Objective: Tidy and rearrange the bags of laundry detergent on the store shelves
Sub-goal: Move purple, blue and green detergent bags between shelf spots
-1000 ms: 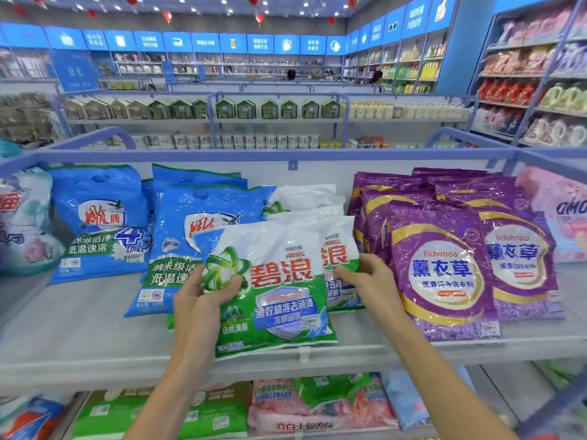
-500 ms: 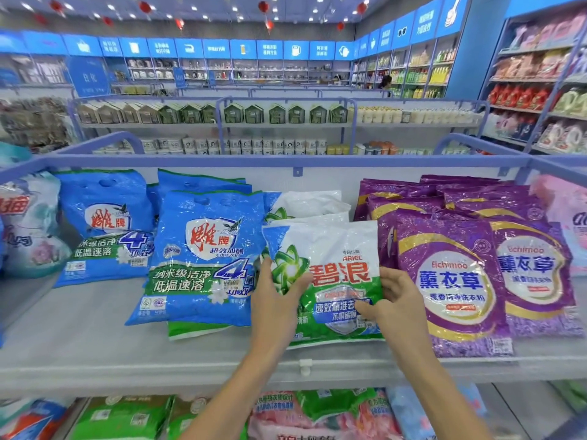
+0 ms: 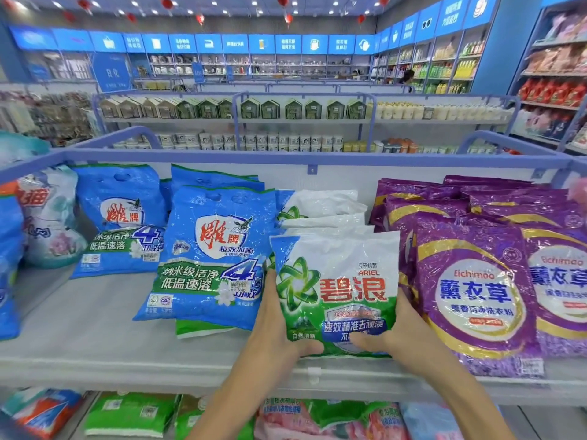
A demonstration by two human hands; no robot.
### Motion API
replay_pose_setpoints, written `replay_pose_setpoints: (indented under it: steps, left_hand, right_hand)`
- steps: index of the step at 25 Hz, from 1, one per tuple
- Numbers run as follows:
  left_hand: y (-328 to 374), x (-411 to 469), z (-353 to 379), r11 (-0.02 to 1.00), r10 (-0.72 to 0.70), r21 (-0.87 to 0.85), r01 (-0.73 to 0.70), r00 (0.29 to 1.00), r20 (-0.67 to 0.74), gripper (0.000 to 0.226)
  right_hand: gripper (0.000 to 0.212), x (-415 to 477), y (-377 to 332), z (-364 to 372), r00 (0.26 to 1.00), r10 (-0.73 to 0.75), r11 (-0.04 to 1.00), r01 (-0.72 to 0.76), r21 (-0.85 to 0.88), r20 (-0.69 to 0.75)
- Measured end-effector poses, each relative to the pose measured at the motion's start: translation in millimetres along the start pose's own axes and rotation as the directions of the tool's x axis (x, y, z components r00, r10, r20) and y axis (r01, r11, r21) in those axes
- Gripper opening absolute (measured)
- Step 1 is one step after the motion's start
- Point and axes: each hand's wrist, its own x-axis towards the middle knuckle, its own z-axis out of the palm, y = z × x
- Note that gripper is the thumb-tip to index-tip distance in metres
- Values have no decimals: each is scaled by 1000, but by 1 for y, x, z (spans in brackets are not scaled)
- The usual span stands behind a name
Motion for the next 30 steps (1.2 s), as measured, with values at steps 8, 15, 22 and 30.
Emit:
replay_pose_setpoints:
  steps: [8, 15, 22, 30]
  left_hand:
    - [-4, 10, -14, 999, 7, -35, -7, 1000, 1, 124]
    - [0, -24, -54, 989, -29, -147, -2, 977, -211, 67]
    - [-19, 15, -163, 929, -326, -20, 369, 793, -515, 77]
    - [-39, 39, -196, 900, -392, -261, 349, 910, -132, 68]
  right_hand:
    - [62, 2, -6, 26, 994, -58, 997, 62, 39, -98]
    - [72, -12, -10, 35, 977, 24, 996, -42, -81, -210]
    - [101, -33, -35, 75, 878, -152, 944, -8, -331, -454]
    - [40, -25, -80, 171, 708, -567, 823, 456, -340, -422]
